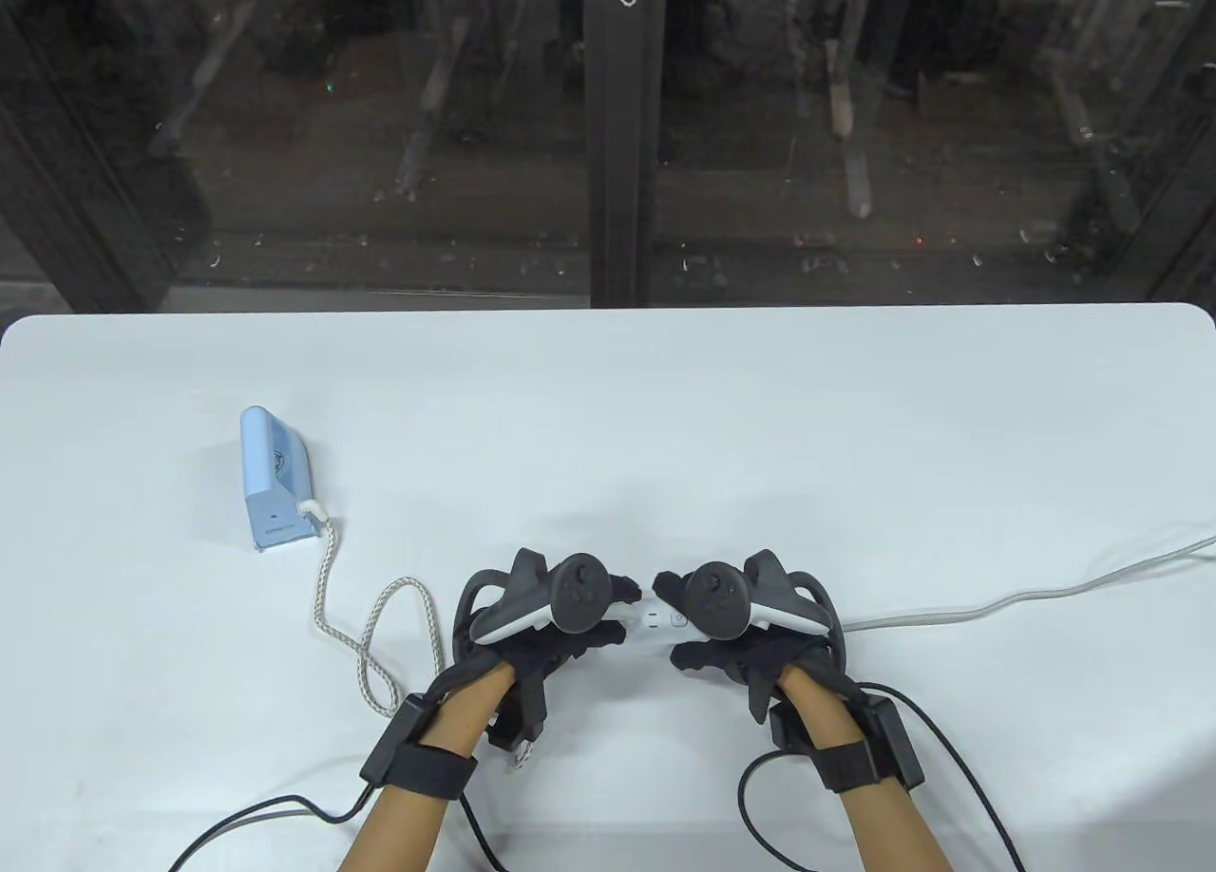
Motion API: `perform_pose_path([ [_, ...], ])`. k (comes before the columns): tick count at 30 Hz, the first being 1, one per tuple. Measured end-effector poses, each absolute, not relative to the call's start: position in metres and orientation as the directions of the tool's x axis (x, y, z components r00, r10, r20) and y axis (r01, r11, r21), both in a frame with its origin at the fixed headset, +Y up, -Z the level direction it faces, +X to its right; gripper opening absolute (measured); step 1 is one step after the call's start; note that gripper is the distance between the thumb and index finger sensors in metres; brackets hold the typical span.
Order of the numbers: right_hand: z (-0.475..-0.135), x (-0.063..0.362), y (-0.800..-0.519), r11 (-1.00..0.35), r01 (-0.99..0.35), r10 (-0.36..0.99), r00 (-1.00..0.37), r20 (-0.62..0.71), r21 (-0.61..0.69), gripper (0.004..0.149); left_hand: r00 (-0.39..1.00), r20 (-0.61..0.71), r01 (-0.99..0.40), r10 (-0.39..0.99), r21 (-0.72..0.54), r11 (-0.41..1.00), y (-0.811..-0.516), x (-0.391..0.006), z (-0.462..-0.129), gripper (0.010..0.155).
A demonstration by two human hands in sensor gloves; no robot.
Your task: Plug the electric iron into the power strip
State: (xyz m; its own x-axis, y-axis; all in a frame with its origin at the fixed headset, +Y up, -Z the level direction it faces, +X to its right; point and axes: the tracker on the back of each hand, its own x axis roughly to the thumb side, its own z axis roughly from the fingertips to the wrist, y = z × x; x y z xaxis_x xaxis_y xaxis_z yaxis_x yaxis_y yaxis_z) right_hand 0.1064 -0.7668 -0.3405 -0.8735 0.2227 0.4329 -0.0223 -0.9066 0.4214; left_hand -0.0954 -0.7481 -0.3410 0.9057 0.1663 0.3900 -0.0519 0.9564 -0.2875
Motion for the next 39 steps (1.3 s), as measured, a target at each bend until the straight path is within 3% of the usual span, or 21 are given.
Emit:
perform_pose_path([
  [6, -0.341, 0.107, -0.765, -0.9, -0.024, 0.231, -0.873, 0.43, 0.436, 0.08, 0.915, 0.388, -0.008, 0.108, -0.25, 0.968, -0.744, -0.093, -0.336, 0.058],
  [9, -0.341, 0.111, -0.759, -0.883, -0.063, 0.286, -0.857, 0.428, 0.465, 0.082, 0.917, 0.393, 0.021, 0.075, -0.234, 0.972, -0.74, -0.096, -0.331, 0.07],
  [12, -0.342, 0.124, -0.744, -0.88, -0.149, 0.348, -0.848, 0.4, 0.451, 0.079, 0.923, 0.367, -0.038, 0.112, -0.203, 0.978, -0.723, -0.107, -0.324, 0.076],
  [14, -0.341, 0.136, -0.733, -0.917, -0.244, 0.358, -0.854, 0.377, 0.317, 0.073, 0.934, 0.332, -0.075, 0.135, -0.186, 0.98, -0.71, -0.119, -0.321, 0.076],
  [16, -0.338, 0.152, -0.721, -0.95, -0.294, 0.311, -0.895, 0.319, 0.103, 0.068, 0.946, 0.295, -0.1, 0.136, -0.132, 0.986, -0.7, -0.135, -0.318, 0.076],
  [19, -0.335, 0.173, -0.709, -0.986, -0.146, 0.124, -0.964, 0.235, -0.082, 0.069, 0.98, 0.191, -0.048, 0.059, -0.065, 0.997, -0.694, -0.162, -0.317, 0.076],
  [21, -0.335, 0.185, -0.708, -0.991, -0.052, 0.031, -0.984, 0.175, -0.12, 0.071, 0.993, 0.12, -0.004, 0.011, -0.06, 0.998, -0.696, -0.178, -0.32, 0.075],
  [28, -0.339, 0.22, -0.721, -0.997, 0.009, -0.012, -0.999, 0.04, -0.075, 0.073, 0.996, -0.063, 0.055, -0.07, -0.225, 0.973, -0.723, -0.207, -0.332, 0.074],
  [32, -0.341, 0.221, -0.732, -0.997, 0.08, -0.08, -0.997, 0.011, -0.004, 0.074, 0.993, -0.077, 0.066, -0.09, -0.267, 0.961, -0.735, -0.212, -0.334, 0.074],
  [39, -0.343, 0.218, -0.735, -0.996, 0.082, -0.081, -0.997, 0.019, 0.033, 0.074, 0.994, -0.075, 0.054, -0.078, -0.28, 0.958, -0.737, -0.213, -0.334, 0.074],
])
